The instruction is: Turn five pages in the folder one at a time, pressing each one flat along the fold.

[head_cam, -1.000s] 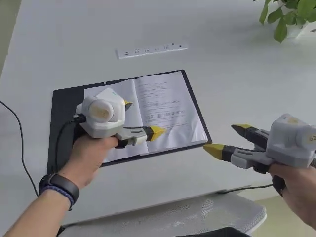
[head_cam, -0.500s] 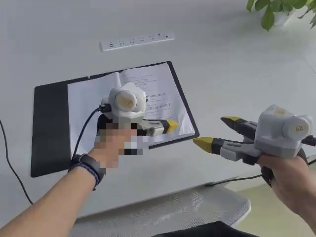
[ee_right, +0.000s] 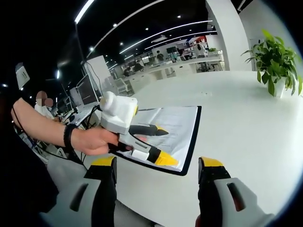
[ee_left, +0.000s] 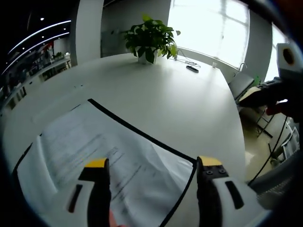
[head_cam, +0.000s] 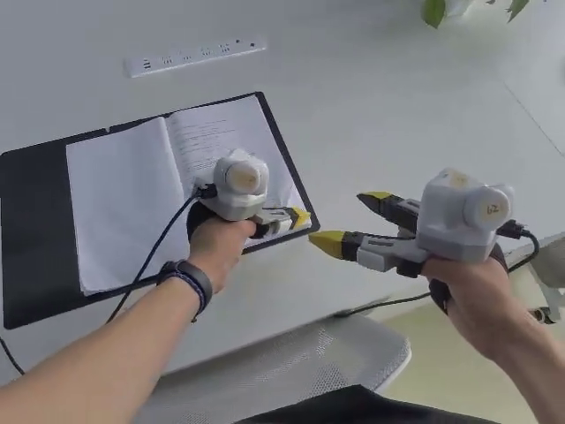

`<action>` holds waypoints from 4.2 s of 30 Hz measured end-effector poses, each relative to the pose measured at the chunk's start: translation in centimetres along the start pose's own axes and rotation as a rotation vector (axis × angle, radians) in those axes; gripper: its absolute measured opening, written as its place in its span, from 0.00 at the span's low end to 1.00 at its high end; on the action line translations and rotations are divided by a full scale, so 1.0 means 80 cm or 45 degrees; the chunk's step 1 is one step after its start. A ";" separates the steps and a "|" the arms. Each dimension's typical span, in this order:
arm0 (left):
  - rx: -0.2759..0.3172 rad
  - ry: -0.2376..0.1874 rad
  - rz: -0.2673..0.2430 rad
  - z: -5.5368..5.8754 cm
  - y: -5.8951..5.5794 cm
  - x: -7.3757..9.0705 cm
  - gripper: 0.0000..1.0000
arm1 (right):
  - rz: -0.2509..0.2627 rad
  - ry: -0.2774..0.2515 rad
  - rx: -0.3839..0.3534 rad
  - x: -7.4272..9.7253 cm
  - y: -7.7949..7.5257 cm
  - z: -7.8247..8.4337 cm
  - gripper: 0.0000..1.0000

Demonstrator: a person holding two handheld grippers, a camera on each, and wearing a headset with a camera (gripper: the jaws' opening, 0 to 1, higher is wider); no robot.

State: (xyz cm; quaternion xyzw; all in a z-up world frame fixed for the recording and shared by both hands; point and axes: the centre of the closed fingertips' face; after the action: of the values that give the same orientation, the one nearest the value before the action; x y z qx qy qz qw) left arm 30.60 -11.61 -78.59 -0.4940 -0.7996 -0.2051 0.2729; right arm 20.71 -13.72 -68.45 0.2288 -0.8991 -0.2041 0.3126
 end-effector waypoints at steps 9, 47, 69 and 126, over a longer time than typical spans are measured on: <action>-0.049 0.081 -0.063 0.022 0.005 -0.011 0.78 | 0.001 0.000 -0.029 0.004 -0.003 0.003 0.68; -0.082 0.053 -0.045 0.024 0.012 -0.003 0.69 | -0.152 0.035 -0.270 -0.106 -0.055 -0.023 0.51; -0.063 0.049 -0.046 0.024 0.013 -0.004 0.70 | -0.244 0.139 -0.458 -0.165 -0.061 0.001 0.38; 0.030 -0.112 -0.143 0.019 0.086 0.131 0.85 | -0.312 0.020 -0.465 -0.157 -0.002 -0.057 0.00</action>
State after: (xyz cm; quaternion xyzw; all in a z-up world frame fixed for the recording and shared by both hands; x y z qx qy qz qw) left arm 32.60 -0.63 -72.65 -0.4537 -0.8396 -0.1888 0.2313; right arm 32.57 -8.09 -71.12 0.2777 -0.8100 -0.3983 0.3289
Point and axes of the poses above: the centre of the closed fingertips' face, and the gripper's own axes: x roughly backward along the fingers, y roughly to its left, z roughly out of its underside, and after that the axes turned 14 degrees about -x, right-handed
